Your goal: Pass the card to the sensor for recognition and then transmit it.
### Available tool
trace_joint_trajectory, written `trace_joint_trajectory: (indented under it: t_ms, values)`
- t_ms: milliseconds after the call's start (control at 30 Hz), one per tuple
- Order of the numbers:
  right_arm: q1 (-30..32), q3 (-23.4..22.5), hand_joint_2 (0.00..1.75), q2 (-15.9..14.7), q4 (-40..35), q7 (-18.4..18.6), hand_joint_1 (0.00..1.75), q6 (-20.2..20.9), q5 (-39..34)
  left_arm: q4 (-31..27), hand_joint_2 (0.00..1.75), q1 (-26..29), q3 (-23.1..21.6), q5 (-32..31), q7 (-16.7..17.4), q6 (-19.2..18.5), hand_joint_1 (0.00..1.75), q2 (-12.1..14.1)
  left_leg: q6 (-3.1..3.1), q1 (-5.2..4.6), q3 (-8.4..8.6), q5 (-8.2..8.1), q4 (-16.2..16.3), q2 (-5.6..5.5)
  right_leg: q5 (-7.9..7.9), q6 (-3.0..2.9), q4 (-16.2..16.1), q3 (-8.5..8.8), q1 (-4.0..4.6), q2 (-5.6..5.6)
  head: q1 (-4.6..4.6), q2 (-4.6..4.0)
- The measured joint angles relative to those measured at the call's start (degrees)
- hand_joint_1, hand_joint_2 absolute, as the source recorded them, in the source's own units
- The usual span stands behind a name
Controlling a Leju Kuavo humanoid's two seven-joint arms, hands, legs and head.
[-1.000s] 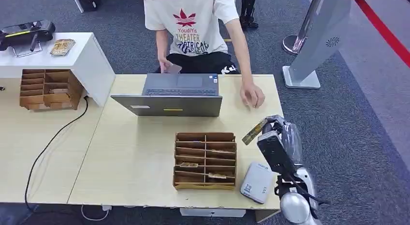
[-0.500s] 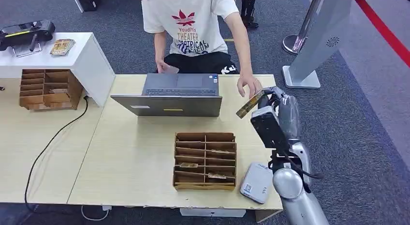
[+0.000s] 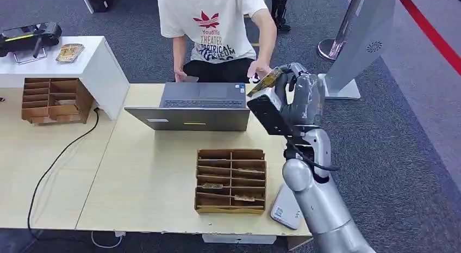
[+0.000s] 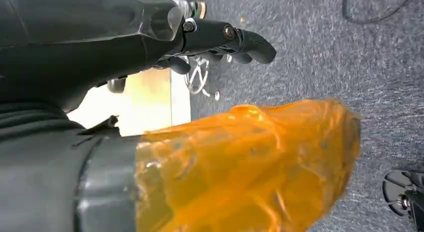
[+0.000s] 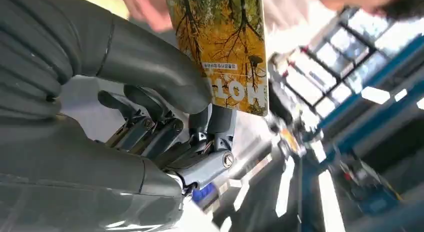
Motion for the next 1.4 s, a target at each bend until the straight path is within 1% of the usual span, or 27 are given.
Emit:
trace_joint_trajectory:
  t_ms: [67, 133, 300, 400, 500, 667, 700, 733, 767, 867, 933, 1067, 1233, 1267, 1300, 1367, 1400]
  values:
    - [-1.64, 0.4, 1.75, 0.53, 2.31, 0.77, 1.75, -1.85, 3.47, 0.0, 0.0, -0.4, -0.72, -0.68, 0.33, -0.24, 0.0, -0.02, 0.0, 0.0, 0.0, 0.0, 0.0, 0.0, 0.0, 0.0, 0.0, 0.0, 0.0, 0.0, 0.0, 0.0]
    - [-3.11, 0.85, 1.75, 1.03, 5.25, 1.75, 1.75, -4.57, 8.28, 0.0, 0.0, -0.74, -1.47, -1.42, 0.59, -0.57, 0.0, -0.04, 0.0, 0.0, 0.01, 0.0, 0.0, 0.0, 0.0, 0.0, 0.0, 0.0, 0.0, -0.01, -0.02, 0.0]
    - [-6.21, 1.58, 1.75, 2.12, 12.03, 3.21, 1.75, -9.35, 18.16, 0.0, 0.0, -1.41, -3.3, -3.02, 1.18, -1.16, 0.0, -0.07, 0.0, 0.01, 0.01, 0.01, 0.01, 0.0, 0.01, 0.0, 0.0, 0.0, 0.0, 0.0, 0.0, 0.0]
    - [-7.65, 2.16, 1.75, 2.6, 15.77, 3.58, 1.75, -12.23, 22.15, 0.0, 0.0, -1.81, -4.31, -3.72, 1.36, -1.42, 0.0, -0.09, 0.0, 0.01, 0.01, 0.01, 0.01, -0.01, 0.01, 0.0, 0.01, 0.0, 0.0, 0.0, 0.0, 0.0]
    - [-8.27, 2.4, 1.75, 2.93, 18.02, 4.15, 1.75, -12.92, 24.76, 0.0, 0.0, -1.97, -5.12, -4.06, 1.51, -1.57, 0.0, -0.09, 0.0, 0.01, 0.01, 0.01, 0.0, -0.01, 0.01, 0.0, 0.0, 0.0, 0.0, 0.0, 0.0, 0.0]
    - [-8.5, 2.38, 1.75, 3.19, 19.94, 5.18, 1.75, -13.03, 32.8, 0.0, 0.0, -2.18, -5.79, -4.59, 1.62, -1.86, 0.0, -0.2, 0.0, 0.01, 0.01, 0.0, 0.01, -0.01, 0.0, 0.0, 0.0, -0.01, 0.0, 0.0, 0.0, 0.0]
    - [-8.5, 2.38, 1.75, 3.19, 20.14, 5.51, 1.05, -13.03, 33.76, 0.0, 0.0, -2.2, -5.97, -4.66, 1.62, -1.97, 0.0, -0.26, 0.0, 0.01, 0.01, 0.0, 0.0, -0.01, 0.0, 0.0, 0.0, -0.01, 0.0, 0.0, 0.0, 0.0]
    - [-8.5, 2.38, 1.75, 3.19, 20.36, 5.92, 1.05, -13.03, 34.7, 0.0, 0.0, -2.21, -6.1, -4.7, 1.62, -1.99, 0.0, -0.28, 0.0, 0.01, 0.01, 0.0, 0.01, 0.0, 0.0, 0.0, 0.0, -0.01, 0.0, 0.0, -0.02, 0.0]
    - [-8.5, 2.38, 1.75, 3.19, 20.57, 6.46, 0.0, -13.03, 35.29, 0.0, 0.0, -2.21, -6.27, -4.76, 1.64, -2.05, 0.0, -0.35, 0.0, 0.01, 0.01, 0.0, 0.01, 0.0, 0.0, 0.0, 0.0, -0.01, 0.0, 0.0, 0.0, 0.0]
    - [-8.65, 3.04, 1.75, 3.19, 21.95, 8.81, 0.0, -13.03, 35.48, 0.0, 0.0, -2.24, -6.47, -4.79, 1.66, -2.16, 0.0, -0.44, 0.0, 0.01, 0.01, 0.0, 0.01, 0.0, 0.0, 0.0, 0.0, -0.02, 0.0, 0.01, -0.02, 0.0]
    - [-8.7, 3.3, 1.75, 3.19, 22.65, 9.22, 0.0, -13.03, 35.48, 0.0, 0.0, -2.24, -6.47, -4.76, 1.66, -2.16, 0.0, -0.46, 0.0, 0.01, 0.01, 0.0, 0.01, 0.0, 0.0, 0.0, 0.0, -0.02, 0.0, 0.01, -0.02, 0.0]
    - [-8.7, 3.52, 1.75, 3.19, 23.94, 9.03, 0.0, -13.03, 35.46, 0.0, 0.0, -2.21, -6.47, -4.57, 1.66, -2.14, 0.0, -0.52, 0.0, 0.01, 0.01, 0.0, 0.01, 0.0, 0.0, 0.0, 0.0, -0.02, 0.0, 0.01, -0.02, 0.0]
    - [-7.67, 3.52, 1.75, 3.32, 23.24, 7.3, 0.0, -13.06, 33.89, 0.0, 0.0, -2.16, -6.47, -4.28, 1.66, -2.08, 0.0, -0.55, 0.0, 0.01, 0.01, 0.0, 0.0, 0.0, 0.0, 0.0, 0.0, -0.02, 0.0, 0.01, -0.02, 0.0]
    - [-7.41, 3.52, 0.0, 3.32, 22.9, 7.13, 0.0, -13.06, 33.59, 0.0, 0.0, -2.16, -6.47, -4.24, 1.66, -2.03, 0.0, -0.55, 0.0, 0.01, 0.01, 0.0, 0.0, 0.0, 0.0, 0.0, 0.0, -0.02, 0.0, 0.01, -0.02, 0.0]
    - [-7.02, 3.5, 0.0, 3.35, 22.26, 6.63, 0.0, -13.06, 33.06, 0.0, 0.0, -2.15, -6.47, -4.13, 1.66, -1.97, 0.0, -0.55, 0.0, 0.01, 0.0, 0.0, 0.0, 0.0, 0.0, 0.0, 0.0, -0.02, 0.0, 0.01, 0.0, 0.0]
    - [-5.79, 2.99, 0.0, 3.7, 20.35, 4.17, 0.0, -13.06, 30.87, 0.0, 0.0, -2.02, -6.47, -3.69, 1.66, -1.81, 0.0, -0.55, 0.0, 0.01, 0.0, 0.0, 0.0, 0.0, 0.0, 0.0, 0.0, -0.03, 0.0, 0.01, 0.0, 0.0]
    - [-4.73, 2.29, 0.0, 4.22, 18.82, 2.04, 0.0, -13.06, 29.25, 0.0, 0.0, -1.88, -6.47, -3.39, 1.64, -1.66, 0.0, -0.55, 0.0, 0.01, 0.0, 0.0, 0.0, 0.0, 0.0, -0.01, 0.0, -0.03, 0.0, 0.01, -0.02, 0.0]
